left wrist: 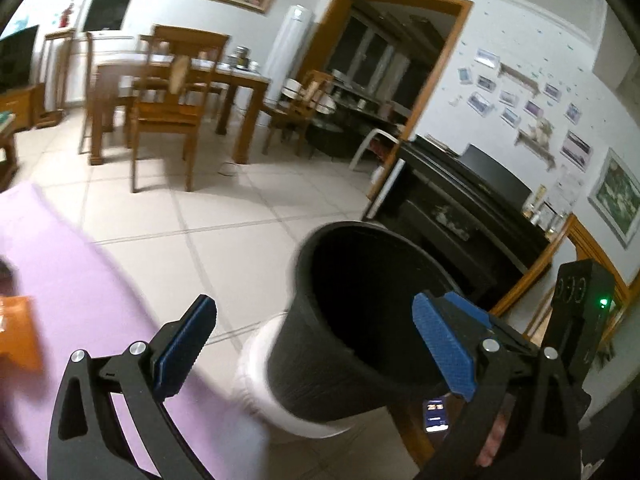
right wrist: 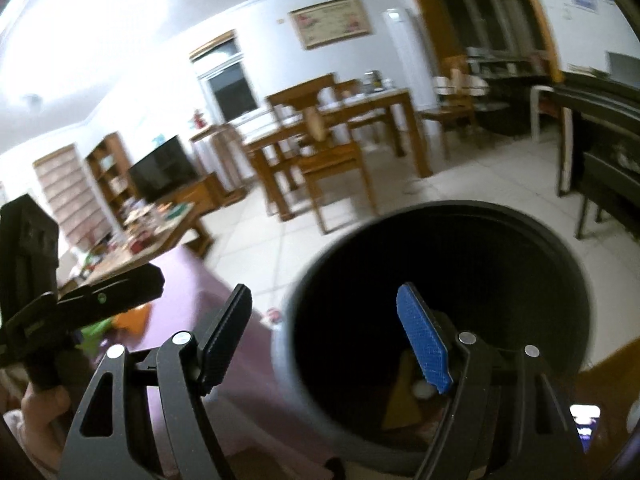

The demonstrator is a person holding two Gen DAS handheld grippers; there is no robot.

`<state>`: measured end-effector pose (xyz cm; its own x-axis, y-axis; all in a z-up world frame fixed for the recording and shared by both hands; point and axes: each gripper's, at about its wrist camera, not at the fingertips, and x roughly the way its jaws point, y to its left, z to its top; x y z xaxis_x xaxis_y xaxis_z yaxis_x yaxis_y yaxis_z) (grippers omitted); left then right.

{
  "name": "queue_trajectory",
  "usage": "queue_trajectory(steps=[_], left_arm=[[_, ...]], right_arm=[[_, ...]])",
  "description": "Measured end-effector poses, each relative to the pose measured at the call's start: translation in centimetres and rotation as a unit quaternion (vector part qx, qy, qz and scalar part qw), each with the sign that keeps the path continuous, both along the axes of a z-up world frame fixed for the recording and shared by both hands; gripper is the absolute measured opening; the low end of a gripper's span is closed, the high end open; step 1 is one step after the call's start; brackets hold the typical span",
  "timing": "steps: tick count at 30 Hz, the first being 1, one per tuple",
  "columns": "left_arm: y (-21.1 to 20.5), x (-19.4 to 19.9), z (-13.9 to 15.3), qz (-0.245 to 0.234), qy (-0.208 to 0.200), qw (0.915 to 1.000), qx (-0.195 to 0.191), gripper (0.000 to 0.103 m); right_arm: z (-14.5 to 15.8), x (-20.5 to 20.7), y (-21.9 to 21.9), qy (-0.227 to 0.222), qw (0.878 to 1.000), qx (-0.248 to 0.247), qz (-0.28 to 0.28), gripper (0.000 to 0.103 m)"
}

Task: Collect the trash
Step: 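Grasp the blue bag with the left tool while the right tool grasps the fluffy white toy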

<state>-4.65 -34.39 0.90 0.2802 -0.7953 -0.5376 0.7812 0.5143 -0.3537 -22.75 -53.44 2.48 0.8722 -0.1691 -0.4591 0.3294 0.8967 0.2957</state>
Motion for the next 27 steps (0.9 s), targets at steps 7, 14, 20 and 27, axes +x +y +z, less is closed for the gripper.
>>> queue_trajectory(steps=[7,14,20,27], left_arm=[[10.5,1.8,1.0,0.096,-0.045,0.9943,0.016,0.098],[22.5,5.3,0.9,0.238,-0.092,0.9656,0.049,0.098],[30.5,11.2,-1.0,0.344,-0.067,0.9332,0.081,0.098],[33.3,16.2,-2.4,0.34,-0.051,0.934,0.097,0.098]], right_arm=[[0.5,7.4,9.3,0.019,0.993,-0.004,0.12,0.075],[1.4,15.6,19.9,0.043,0.969,-0.009,0.241,0.075],[2.8,23.2,27.9,0.053,0.95,-0.014,0.308,0.075],[1.5,31.3,33.8,0.09,0.943,-0.029,0.32,0.075]])
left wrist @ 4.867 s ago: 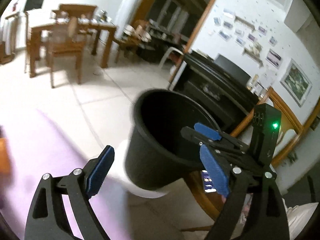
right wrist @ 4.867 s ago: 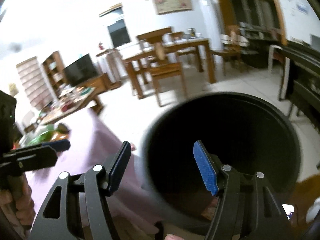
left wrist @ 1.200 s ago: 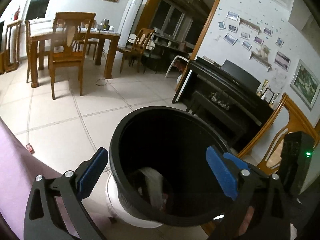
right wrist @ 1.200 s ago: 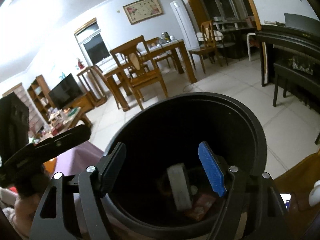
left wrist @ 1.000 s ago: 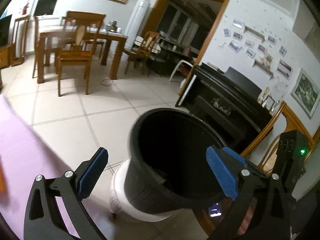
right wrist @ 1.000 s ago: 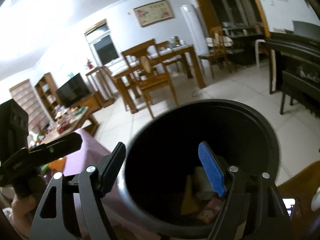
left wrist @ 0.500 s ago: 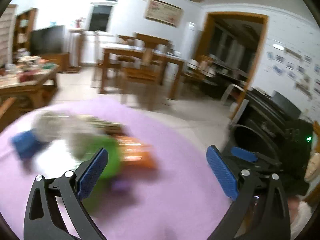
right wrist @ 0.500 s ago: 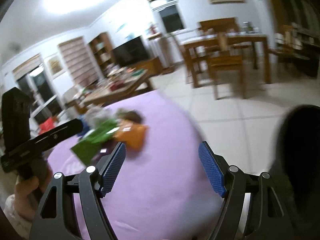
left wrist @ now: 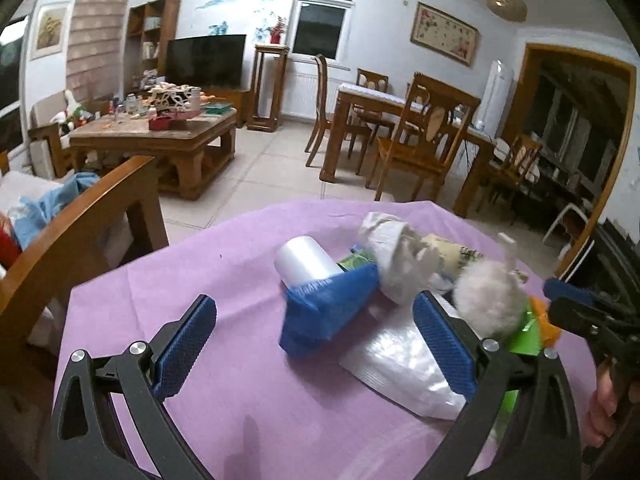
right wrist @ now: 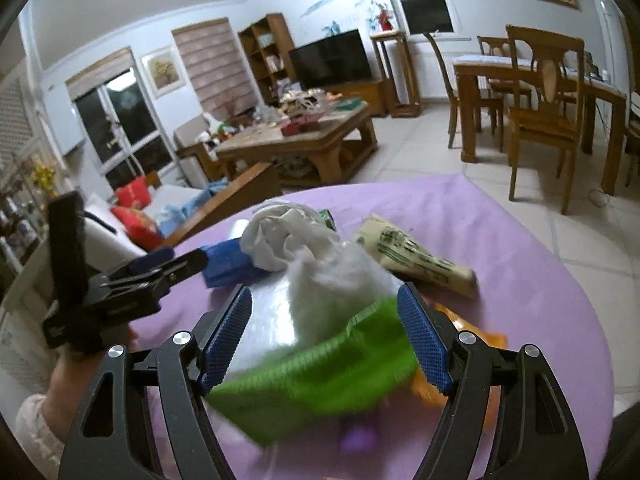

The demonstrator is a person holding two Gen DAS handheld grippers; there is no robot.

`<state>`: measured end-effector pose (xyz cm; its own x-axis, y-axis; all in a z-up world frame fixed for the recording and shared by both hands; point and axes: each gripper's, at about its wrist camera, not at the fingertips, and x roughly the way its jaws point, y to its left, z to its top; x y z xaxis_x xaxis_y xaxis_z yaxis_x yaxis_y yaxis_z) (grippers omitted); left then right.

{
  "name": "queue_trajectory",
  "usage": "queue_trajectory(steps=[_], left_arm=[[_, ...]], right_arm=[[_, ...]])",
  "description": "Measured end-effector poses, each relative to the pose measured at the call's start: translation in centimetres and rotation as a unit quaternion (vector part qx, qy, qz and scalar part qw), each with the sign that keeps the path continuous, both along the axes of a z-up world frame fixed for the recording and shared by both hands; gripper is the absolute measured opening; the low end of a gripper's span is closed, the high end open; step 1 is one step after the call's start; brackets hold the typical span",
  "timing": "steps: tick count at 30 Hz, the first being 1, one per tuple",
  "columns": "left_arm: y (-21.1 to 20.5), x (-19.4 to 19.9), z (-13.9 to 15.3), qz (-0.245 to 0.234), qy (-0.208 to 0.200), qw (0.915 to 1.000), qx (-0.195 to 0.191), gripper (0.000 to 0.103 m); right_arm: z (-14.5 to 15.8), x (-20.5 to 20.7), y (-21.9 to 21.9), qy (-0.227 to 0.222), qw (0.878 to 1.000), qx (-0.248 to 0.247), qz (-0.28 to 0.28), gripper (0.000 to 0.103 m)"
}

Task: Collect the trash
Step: 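Grasp the blue bag with the left tool while the right tool grasps the fluffy white toy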

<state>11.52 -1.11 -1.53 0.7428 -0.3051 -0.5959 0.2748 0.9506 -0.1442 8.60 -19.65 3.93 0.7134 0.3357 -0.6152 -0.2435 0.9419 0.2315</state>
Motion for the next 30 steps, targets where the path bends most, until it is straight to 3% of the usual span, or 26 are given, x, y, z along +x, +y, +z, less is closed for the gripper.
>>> queue_trajectory(steps=[2,6,8,9,10,15,21,27,30], left_arm=[[-0.7,1.2,-0.2,-0.012,0.005,0.9998,0.016,0.098],[-0.7,2.2,-0.6,-0.032,0.018,0.9993,0.008,0.097],[-0.9,2.7,-1.1,-0.042,0.032,0.9985,0.014,0.084],[-1.1,2.6,-1.3,-0.047,0.038,0.998,0.019,0.061],[-1.2,2.6,-1.6,-0.051,0.045,0.9975,0.023,0.048],[-1.7,1.2,-1.9,-0.057,0.038,0.9966,0.045,0.038],[-1.7,-0.5,-1.8,-0.064,0.03,0.9969,0.035,0.033],[-0.5,-3.9,-0.1,-0.075,0.022,0.9966,-0.025,0.032],[-0.2,-5.6,0.3,-0.078,0.019,0.9961,-0.037,0.032]], right_arm=[[-0.6,1.5,0.9,0.009,1.0,-0.014,-0.009,0.075],[-2.7,3.9,1.5,0.04,0.999,-0.026,-0.024,0.074],[-3.9,3.9,1.6,0.045,0.998,-0.032,-0.022,0.06],[-4.2,3.7,1.6,0.039,0.998,-0.039,-0.019,0.053],[-4.2,3.5,1.7,0.033,0.998,-0.041,-0.016,0.046],[-4.0,2.1,1.2,0.014,1.0,-0.023,-0.007,0.041],[-1.8,-0.7,-1.7,-0.044,0.998,0.039,0.008,0.041],[-0.3,-2.3,-3.8,-0.075,0.993,0.087,0.017,0.041],[0.5,-2.9,-4.5,-0.087,0.99,0.107,0.022,0.041]])
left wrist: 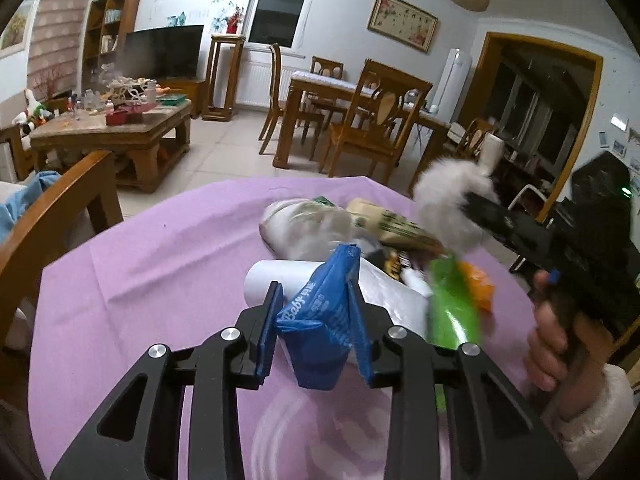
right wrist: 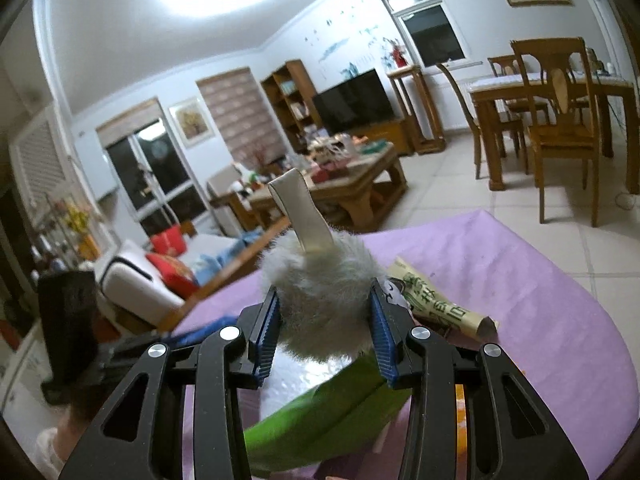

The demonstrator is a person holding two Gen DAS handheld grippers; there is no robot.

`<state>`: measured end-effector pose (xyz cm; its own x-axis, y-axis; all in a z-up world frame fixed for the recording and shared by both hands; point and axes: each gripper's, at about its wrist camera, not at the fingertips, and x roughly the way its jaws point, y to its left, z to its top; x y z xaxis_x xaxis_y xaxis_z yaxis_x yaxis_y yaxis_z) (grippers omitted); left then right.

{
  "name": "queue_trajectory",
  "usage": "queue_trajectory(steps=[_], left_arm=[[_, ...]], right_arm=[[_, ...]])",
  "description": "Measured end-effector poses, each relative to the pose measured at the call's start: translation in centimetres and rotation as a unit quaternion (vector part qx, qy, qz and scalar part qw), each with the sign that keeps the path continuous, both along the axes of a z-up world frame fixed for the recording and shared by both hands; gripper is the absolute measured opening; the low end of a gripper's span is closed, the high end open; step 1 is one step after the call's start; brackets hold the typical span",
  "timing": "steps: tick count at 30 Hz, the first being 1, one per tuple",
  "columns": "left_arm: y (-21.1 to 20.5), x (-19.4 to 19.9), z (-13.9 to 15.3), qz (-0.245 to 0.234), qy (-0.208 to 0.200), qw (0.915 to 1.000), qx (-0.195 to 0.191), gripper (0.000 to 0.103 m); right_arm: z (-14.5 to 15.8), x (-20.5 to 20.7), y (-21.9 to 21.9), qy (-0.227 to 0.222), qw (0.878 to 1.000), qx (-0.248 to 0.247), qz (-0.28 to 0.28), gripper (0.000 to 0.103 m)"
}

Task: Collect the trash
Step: 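Carry the blue bag and fluffy toy to the black bin and release both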

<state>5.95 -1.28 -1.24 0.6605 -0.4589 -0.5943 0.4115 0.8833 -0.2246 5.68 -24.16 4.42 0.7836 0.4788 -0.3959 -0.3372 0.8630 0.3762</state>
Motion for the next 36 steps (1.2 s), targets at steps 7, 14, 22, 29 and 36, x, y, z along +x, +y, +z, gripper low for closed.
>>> queue_trajectory(steps=[7,14,22,29,36], left_arm=[[0.7,-3.4,1.8,0.005,-0.031,0.9993,-0.021,0.032],[0.3,-3.6,3.2,0.001,-0.049,0.9987,-0.012,0.033],[-2.3,-2.7,-1.2,-0.015,0.015,0.998,0.059,0.034],[-2.8,-4.3,-2.7,-0.03,0.041,0.9909,0.125,0.035],[-2.3,-5.4,-3.2,-0.034,0.055,0.989,0.133,0.033]], right_arm=[[1.7,-2.9,-2.0,-0.034,0.998,0.047,0.017,0.041],[1.8,-7.2,-5.0,-0.023,0.999,0.043,0.02,0.041],[-0.2,-9.8,-5.8,0.015,0.999,0.028,0.013,0.042],[0.1,-9.7,-4.9,0.021,0.999,0.023,0.019,0.043],[0.5,-9.1,-4.4,0.026,0.999,0.025,0.022,0.044]])
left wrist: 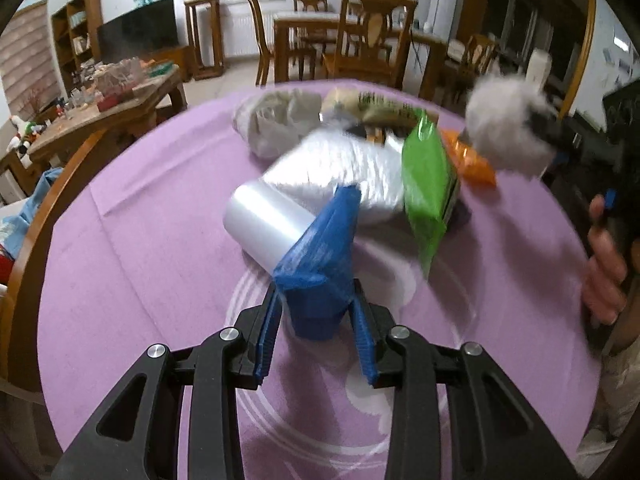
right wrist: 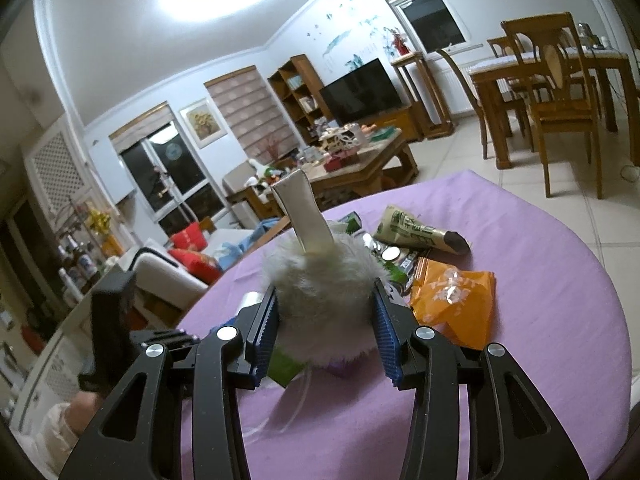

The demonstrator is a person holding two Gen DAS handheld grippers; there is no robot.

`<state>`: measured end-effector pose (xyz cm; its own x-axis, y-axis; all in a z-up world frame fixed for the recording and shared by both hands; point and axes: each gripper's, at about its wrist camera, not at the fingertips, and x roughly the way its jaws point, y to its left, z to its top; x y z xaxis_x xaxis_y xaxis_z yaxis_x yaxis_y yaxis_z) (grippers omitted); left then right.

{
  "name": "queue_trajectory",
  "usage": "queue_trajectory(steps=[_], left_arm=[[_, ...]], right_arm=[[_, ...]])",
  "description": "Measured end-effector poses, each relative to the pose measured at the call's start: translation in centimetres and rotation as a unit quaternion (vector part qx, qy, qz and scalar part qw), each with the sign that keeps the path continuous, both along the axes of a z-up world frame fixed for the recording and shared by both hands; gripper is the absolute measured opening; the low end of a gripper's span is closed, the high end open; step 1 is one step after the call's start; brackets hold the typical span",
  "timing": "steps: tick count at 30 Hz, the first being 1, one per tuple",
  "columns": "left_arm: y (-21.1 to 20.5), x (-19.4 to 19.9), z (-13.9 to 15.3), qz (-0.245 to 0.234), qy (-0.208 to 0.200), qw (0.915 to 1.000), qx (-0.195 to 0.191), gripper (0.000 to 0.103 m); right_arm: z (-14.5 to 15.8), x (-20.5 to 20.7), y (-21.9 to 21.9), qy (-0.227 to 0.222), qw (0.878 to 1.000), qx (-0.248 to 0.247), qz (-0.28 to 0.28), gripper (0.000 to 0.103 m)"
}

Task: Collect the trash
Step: 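Carry the blue bag and fluffy toy to the black bin and release both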

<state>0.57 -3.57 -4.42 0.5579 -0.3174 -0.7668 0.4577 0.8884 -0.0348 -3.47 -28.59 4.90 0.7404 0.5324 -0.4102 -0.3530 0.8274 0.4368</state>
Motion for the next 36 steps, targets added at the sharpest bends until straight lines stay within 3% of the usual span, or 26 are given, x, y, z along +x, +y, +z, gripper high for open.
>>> queue_trajectory(steps=[7,16,25,31,36], left_arm=[[-0.6,-1.7,1.4,-0.001,-0.05,0.9986,0.014,0.029],[-2.1,-3.8,6.4,-0.039,-0.087,0.993,-0.071,0.029],[-11.6,-4.4,7.9,-0.123,-0.089,0.9787,-0.138,0.029],[-20.5,-4.3,7.3,-0.201,-0.054,0.9624,-0.175,0.029],[-27.7,-4.8,6.2,-0.259,-0.012,0.9456,-0.197,0.029]], right_arm=[[0.2,-0.6,0.0,-0.008,1.0,-0.003,-0.007,0.044],[2.2,-3.9,-2.6,-0.035,0.999,0.017,-0.015,0.044],[5.7,-11.0,-10.5,-0.071,0.991,0.003,-0.113,0.044],[5.8,-17.0,-18.2,-0.064,0.968,-0.029,-0.241,0.044],[4.0,-21.0,-24.4,-0.032,0.938,-0.032,-0.344,0.044]])
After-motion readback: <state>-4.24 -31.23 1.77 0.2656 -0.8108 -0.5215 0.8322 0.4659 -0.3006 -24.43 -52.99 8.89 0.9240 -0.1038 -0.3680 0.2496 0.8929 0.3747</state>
